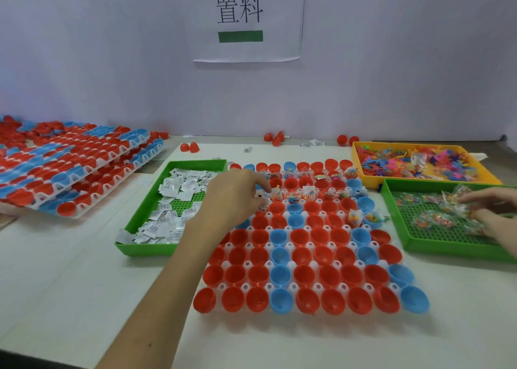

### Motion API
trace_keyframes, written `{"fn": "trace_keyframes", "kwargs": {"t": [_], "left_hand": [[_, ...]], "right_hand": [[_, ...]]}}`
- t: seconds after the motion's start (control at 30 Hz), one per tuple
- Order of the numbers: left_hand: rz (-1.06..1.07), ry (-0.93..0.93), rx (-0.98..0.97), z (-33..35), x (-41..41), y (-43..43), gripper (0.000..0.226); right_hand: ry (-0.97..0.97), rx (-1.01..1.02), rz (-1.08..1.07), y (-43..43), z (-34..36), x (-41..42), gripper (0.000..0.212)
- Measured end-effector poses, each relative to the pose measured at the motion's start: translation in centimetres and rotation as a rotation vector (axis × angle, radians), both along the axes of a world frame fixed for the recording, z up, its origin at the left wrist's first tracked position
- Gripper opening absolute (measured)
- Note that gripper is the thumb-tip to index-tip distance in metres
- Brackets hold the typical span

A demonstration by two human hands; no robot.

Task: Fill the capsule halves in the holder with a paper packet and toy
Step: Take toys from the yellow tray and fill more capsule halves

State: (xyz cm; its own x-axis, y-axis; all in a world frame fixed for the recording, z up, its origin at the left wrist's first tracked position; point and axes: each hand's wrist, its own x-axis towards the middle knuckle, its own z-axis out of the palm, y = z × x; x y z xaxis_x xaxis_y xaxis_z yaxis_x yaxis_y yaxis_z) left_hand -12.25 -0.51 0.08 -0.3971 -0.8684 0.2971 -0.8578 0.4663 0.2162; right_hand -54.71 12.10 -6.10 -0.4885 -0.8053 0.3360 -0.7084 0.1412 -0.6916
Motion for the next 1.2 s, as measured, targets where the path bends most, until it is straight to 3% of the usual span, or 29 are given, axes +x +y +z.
{"fn": "trace_keyframes", "kwargs": {"t": [0.27, 0.43, 0.57, 0.73, 0.8, 0.9, 1.0, 1.1, 1.2], "left_hand": [[0.001, -0.059, -0.037, -0.3, -0.1, -0.2, 0.002], [0.108, 0.280, 0.005, 1.3, 3.3, 0.1, 0.010], [0.358, 0.474, -0.076, 1.8, 8.4, 0.0, 0.009], [0.546, 0.386, 0.059, -0.7, 12.1, 0.1, 0.014], [0.525, 0.350, 0.080, -1.3, 12.4, 0.0, 0.028], [0.404, 0.283, 0.158, -1.6, 12.2, -0.3, 0.041], [0.380, 0.131, 0.254, -2.4, 11.9, -0.4, 0.032], [0.401, 0.156, 0.203, -2.7, 11.6, -0.2, 0.007], [0.435, 0.196, 0.183, -2.4, 11.3, -0.1, 0.015]], "right_hand": [[-0.027, 0.015, 0.022, -0.7, -0.4, -0.6, 0.039], [0.016, -0.038, -0.053, -0.4, -0.7, -0.4, 0.039], [0.022, -0.058, -0.081, 0.0, -0.4, 0.3, 0.033], [-0.030, -0.101, -0.086, 0.3, -0.1, 0.8, 0.017], [-0.034, -0.099, -0.107, 0.2, -0.1, 0.6, 0.030], [-0.026, -0.112, -0.125, 0.5, 0.2, 0.9, 0.028], [0.025, -0.062, -0.153, 0.9, 1.0, 2.2, 0.037], [0.082, -0.014, -0.164, 1.1, 1.9, 3.1, 0.039], [0.107, -0.034, -0.160, 1.5, 2.7, 3.8, 0.029]]}}
